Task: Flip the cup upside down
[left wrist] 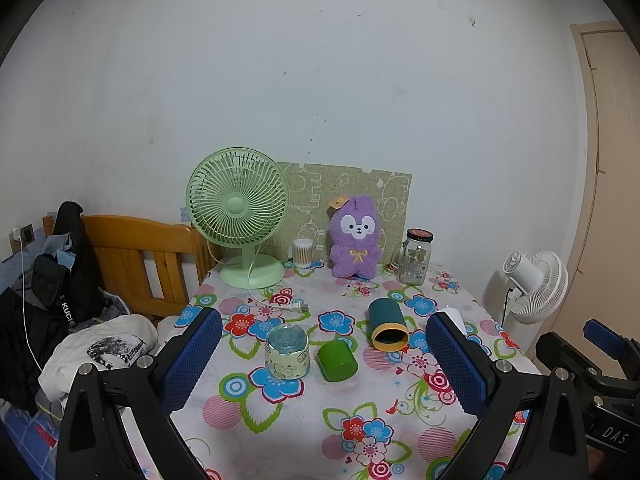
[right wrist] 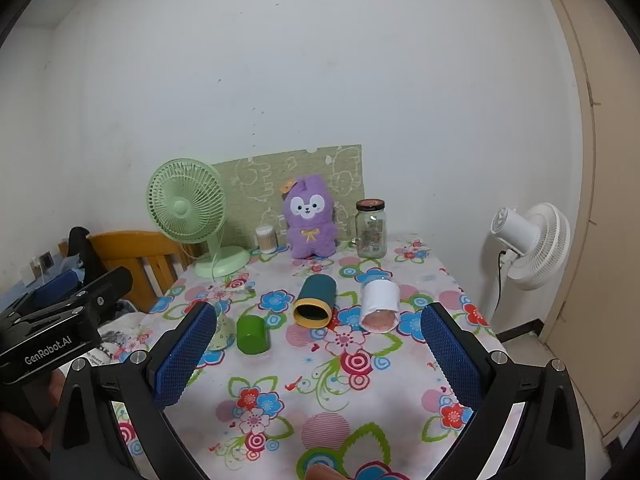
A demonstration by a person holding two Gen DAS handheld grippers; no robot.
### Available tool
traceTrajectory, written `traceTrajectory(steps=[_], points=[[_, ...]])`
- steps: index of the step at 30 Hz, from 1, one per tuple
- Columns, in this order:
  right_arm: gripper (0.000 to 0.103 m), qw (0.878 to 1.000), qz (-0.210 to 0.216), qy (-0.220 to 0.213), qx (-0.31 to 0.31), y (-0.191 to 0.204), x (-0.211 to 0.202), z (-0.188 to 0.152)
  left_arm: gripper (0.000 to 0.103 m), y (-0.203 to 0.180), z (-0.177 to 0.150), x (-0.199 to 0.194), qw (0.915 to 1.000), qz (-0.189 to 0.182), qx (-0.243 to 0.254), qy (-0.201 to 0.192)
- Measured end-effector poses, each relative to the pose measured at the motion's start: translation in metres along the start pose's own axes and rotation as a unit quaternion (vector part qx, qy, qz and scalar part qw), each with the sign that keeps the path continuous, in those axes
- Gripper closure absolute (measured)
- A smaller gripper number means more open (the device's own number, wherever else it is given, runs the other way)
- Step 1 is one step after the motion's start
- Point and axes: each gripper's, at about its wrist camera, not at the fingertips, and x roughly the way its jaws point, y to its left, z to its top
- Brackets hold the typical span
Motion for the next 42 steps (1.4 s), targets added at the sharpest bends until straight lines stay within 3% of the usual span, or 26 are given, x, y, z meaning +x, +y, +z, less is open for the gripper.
traceTrajectory(steps=[42], points=[[0.0,1.0,-0.002,0.025,0.003,-0.007,0.014,0.0,0.0,0.002,-0.007,0.01,0.9996,-0.006,0.021,0.02]])
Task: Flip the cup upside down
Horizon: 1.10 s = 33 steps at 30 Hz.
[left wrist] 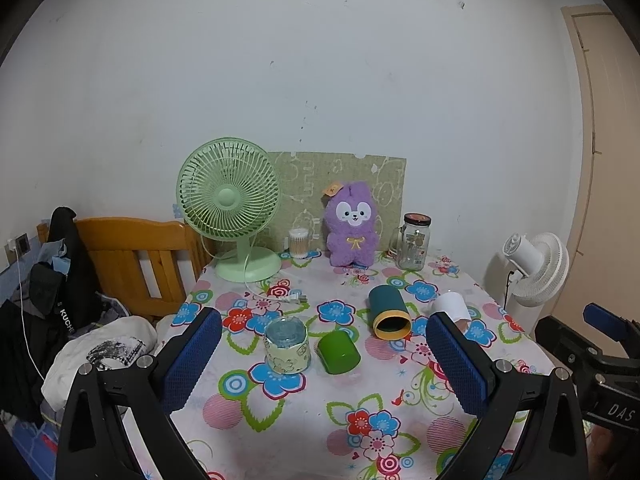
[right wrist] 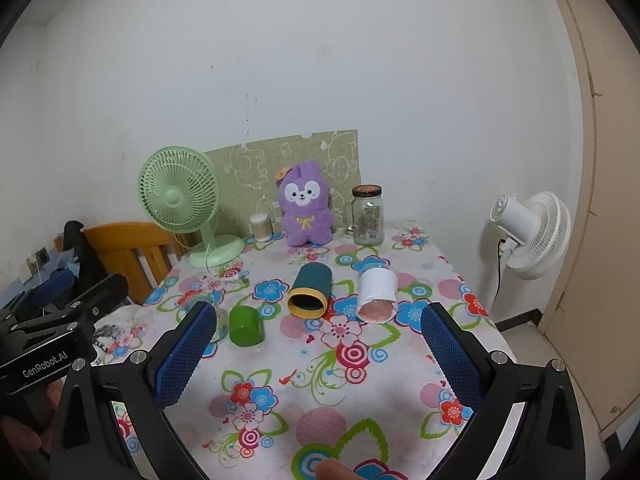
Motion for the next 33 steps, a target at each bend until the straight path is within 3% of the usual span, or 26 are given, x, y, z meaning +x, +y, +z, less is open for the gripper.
traceTrajectory(steps=[6,11,16,19,25,33], points=[[0.0,1.0,-0.002,0.009,-0.002,-0.003,0.011,0.0,0.0,0.001,0.001,0.011,0.9999,-0.002,0.01,0.009],[0.0,0.999,-0.023,0.027,-0.008,-0.016,0.031,0.008,0.0,-0.011,0.009,0.033,0.9971,-0.016,0.069,0.029],[0.0,0.995,-0.054,0.077,-0.013,-0.04,0.072,0.012,0.0,-0.032,0.013,0.057,0.9899,-0.024,0.133,0.043],[0.0,0.992,-0.036,0.119,0.001,-0.058,0.102,0.01,0.0,-0.043,0.011,0.076,0.9851,-0.042,0.156,0.058],[0.0,0.986,-0.028,0.164,0.013,-0.08,0.143,0.011,0.0,-0.068,0.006,0.123,0.9686,-0.075,0.211,0.107],[0.0,0.974,-0.009,0.224,0.022,-0.086,0.208,0.02,0.0,-0.105,0.002,0.167,0.9361,-0.115,0.306,0.129]])
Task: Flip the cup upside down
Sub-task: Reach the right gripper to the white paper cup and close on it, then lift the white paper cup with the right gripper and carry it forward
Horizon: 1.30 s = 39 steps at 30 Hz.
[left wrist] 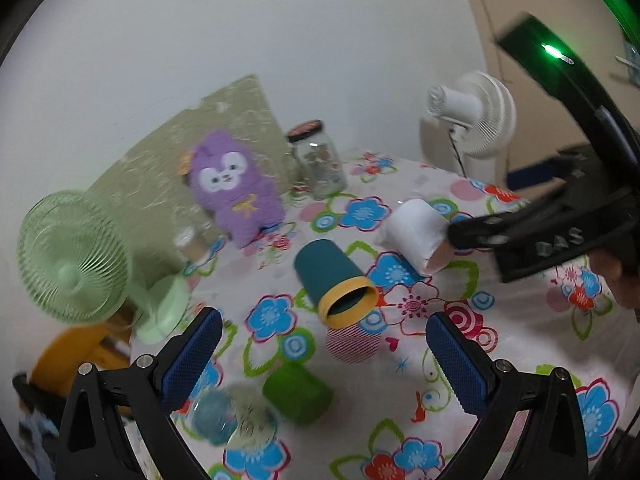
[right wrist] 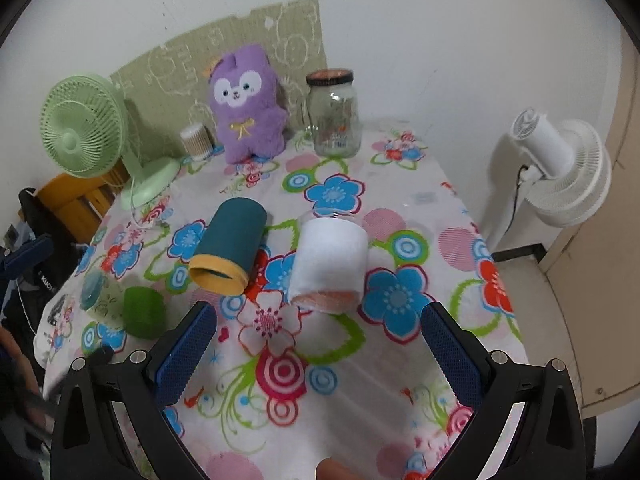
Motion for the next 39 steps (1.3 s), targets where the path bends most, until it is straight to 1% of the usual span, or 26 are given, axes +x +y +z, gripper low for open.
traceTrajectory(steps=[3,5,7,11,12,13,15,19,20,21,22,23,28,33,36,39], points=[[0.0,1.0,-0.002,0.013,0.004,-0.003,0.014,0.012,0.0,-0.009,0.006,0.018,0.9993,-0.005,0.036,0.014],[0.0,1.0,0.003,0.018,0.006,-0.005,0.022,0.018,0.0,-0.012,0.01,0.03,0.9987,-0.007,0.045,0.022],[0.0,1.0,0.004,0.029,0.007,-0.008,0.034,0.022,0.0,-0.014,0.01,0.039,0.9982,-0.017,0.049,0.03],[0.0,0.998,0.004,0.056,0.005,-0.014,0.06,0.026,0.0,-0.013,0.014,0.062,0.9971,-0.014,0.056,0.049],[0.001,0.998,0.006,0.062,0.006,-0.016,0.066,0.026,0.0,-0.013,0.015,0.067,0.9969,-0.014,0.057,0.053],[0.006,0.997,0.01,0.07,0.008,-0.019,0.074,0.026,0.0,-0.012,0.017,0.073,0.9966,-0.015,0.057,0.057],[0.01,0.996,0.017,0.086,0.009,-0.022,0.086,0.027,0.0,-0.012,0.018,0.081,0.9964,-0.018,0.056,0.062],[0.01,0.994,0.016,0.109,0.0,-0.021,0.108,0.031,0.0,-0.015,0.018,0.091,0.996,-0.02,0.055,0.067],[0.012,0.994,0.017,0.111,-0.003,-0.02,0.111,0.031,0.0,-0.015,0.018,0.092,0.996,-0.02,0.055,0.068],[0.023,0.993,0.019,0.116,-0.006,-0.019,0.115,0.031,0.0,-0.016,0.018,0.092,0.9959,-0.022,0.055,0.068],[0.037,0.992,0.022,0.126,-0.008,-0.019,0.119,0.031,0.0,-0.017,0.017,0.091,0.9959,-0.023,0.056,0.068],[0.037,0.992,0.025,0.124,-0.006,-0.02,0.12,0.031,0.0,-0.018,0.016,0.09,0.9959,-0.022,0.058,0.067],[0.039,0.995,0.026,0.096,0.001,-0.02,0.099,0.03,0.0,-0.018,0.014,0.075,0.9964,-0.018,0.059,0.058],[0.039,0.997,0.043,0.066,-0.02,-0.004,0.052,0.022,0.0,-0.012,0.008,0.039,0.998,-0.03,0.043,0.036],[0.039,0.996,0.061,0.053,-0.041,0.014,0.022,0.007,0.0,-0.008,-0.003,0.01,0.9987,-0.038,0.026,0.023],[0.039,0.994,0.085,0.048,-0.055,0.034,0.0,-0.017,0.0,-0.005,-0.021,-0.022,0.9989,-0.044,0.008,0.011]])
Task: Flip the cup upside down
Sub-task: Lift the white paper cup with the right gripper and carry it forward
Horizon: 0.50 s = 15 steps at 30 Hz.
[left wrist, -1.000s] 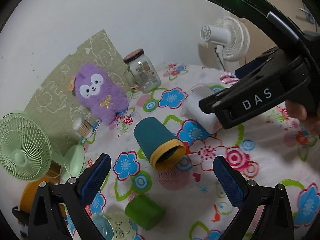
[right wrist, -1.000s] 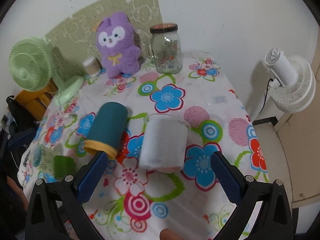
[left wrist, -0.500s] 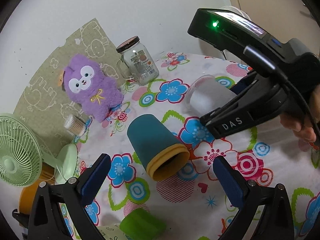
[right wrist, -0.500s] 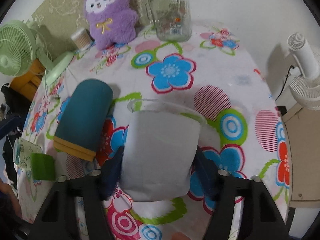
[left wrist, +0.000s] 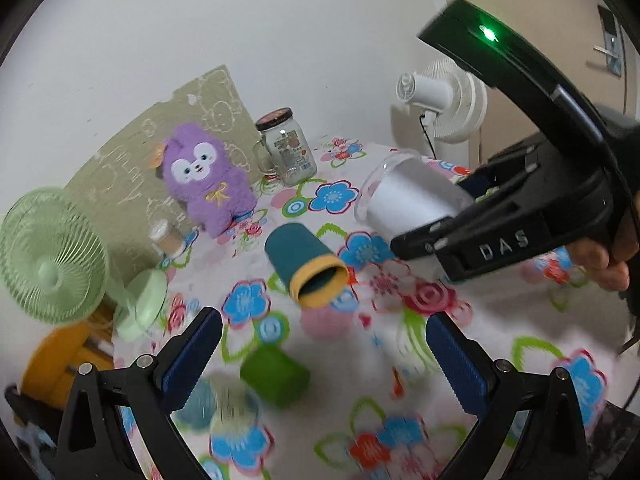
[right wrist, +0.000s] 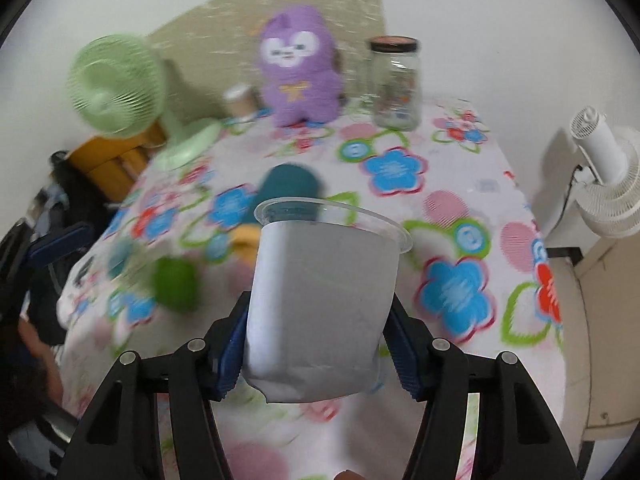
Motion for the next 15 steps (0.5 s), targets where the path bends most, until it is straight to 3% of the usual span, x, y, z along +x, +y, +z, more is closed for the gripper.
traceTrajectory(steps=[5,10,15], points=[[0.039,0.999,0.023,0.009,-0.021,0.041,-0.007,-0.037,0.0,0.001,-0.036,-0.048,0.9994,0.007,-0.021,-0.026],[0.039,0.999,0.025,0.021,-0.031,0.069,-0.007,-0.067,0.0,-0.002,-0.069,-0.074,0.9995,0.008,-0.026,-0.017],[0.039,0.999,0.023,0.028,-0.04,0.084,-0.011,-0.09,0.0,-0.024,-0.106,-0.089,1.0,-0.005,0.001,0.008]])
